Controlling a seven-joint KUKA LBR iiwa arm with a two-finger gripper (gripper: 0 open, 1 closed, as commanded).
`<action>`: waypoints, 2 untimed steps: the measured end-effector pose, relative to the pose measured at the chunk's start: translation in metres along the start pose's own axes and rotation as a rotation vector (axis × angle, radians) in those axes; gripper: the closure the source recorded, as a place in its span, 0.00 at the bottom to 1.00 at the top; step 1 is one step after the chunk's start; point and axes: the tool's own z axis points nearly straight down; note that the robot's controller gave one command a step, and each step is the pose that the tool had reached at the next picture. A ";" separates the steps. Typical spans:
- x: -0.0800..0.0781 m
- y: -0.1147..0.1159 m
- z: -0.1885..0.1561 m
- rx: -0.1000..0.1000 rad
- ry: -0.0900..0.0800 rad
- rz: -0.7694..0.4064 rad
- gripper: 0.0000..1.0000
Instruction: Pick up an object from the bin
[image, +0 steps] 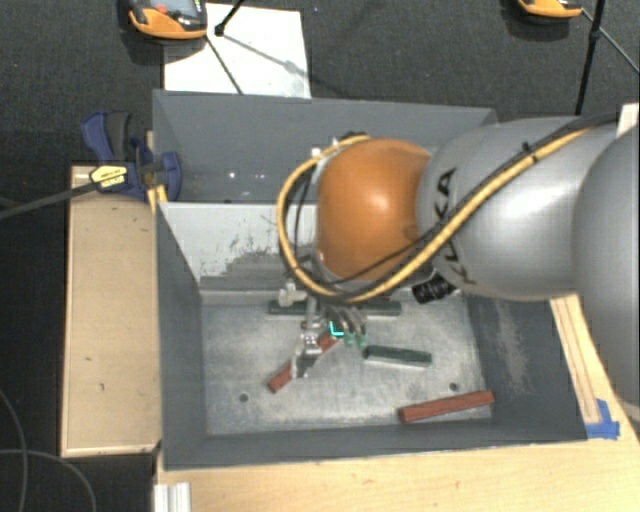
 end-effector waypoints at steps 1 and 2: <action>-0.002 -0.001 -0.004 -0.001 -0.007 0.005 0.00; -0.004 -0.006 0.022 -0.003 -0.015 -0.064 0.00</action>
Offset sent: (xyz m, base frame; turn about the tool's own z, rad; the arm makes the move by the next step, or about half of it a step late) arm 0.0026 -0.0255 -0.1127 -0.2536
